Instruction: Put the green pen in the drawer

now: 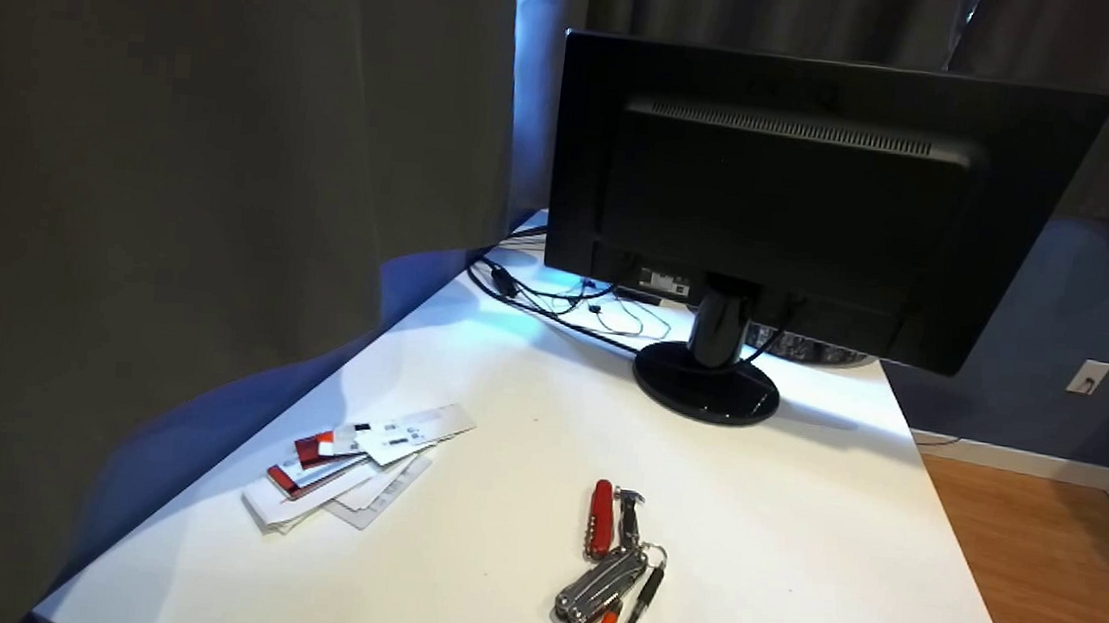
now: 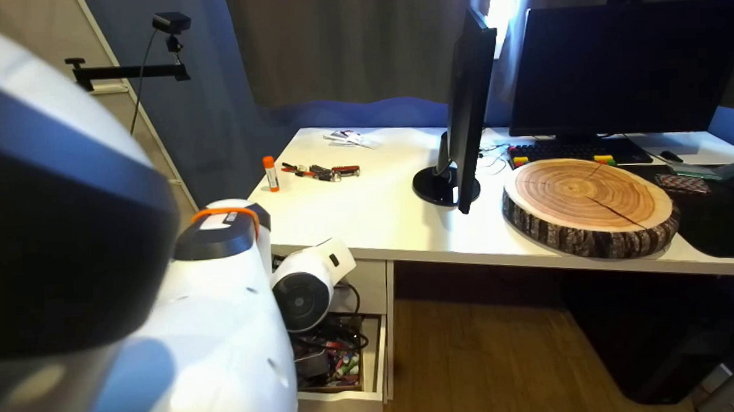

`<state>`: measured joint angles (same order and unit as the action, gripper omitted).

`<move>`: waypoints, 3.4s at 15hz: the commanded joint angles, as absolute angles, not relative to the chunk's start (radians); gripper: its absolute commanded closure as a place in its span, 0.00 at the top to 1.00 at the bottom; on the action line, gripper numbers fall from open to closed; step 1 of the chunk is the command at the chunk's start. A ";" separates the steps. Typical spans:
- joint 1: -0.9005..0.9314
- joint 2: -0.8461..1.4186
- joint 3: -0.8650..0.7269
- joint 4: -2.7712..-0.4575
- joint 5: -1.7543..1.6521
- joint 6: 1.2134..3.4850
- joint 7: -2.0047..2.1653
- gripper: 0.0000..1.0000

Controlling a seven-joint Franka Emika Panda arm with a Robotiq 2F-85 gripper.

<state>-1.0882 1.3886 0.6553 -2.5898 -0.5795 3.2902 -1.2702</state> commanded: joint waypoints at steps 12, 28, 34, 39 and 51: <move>-1.178 1.520 0.659 -2.453 -0.565 3.148 -1.270 0.03; -1.210 1.489 0.695 -2.490 -0.403 3.076 -1.355 0.03; -1.214 1.489 0.696 -2.493 -0.391 3.054 -1.364 0.48; -1.208 1.488 0.688 -2.488 -0.429 3.069 -1.342 0.83; -1.086 1.125 0.728 -2.709 -0.402 3.316 -1.120 1.00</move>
<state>-1.1725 1.3101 0.7184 -2.6135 -0.4293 3.2287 -1.2413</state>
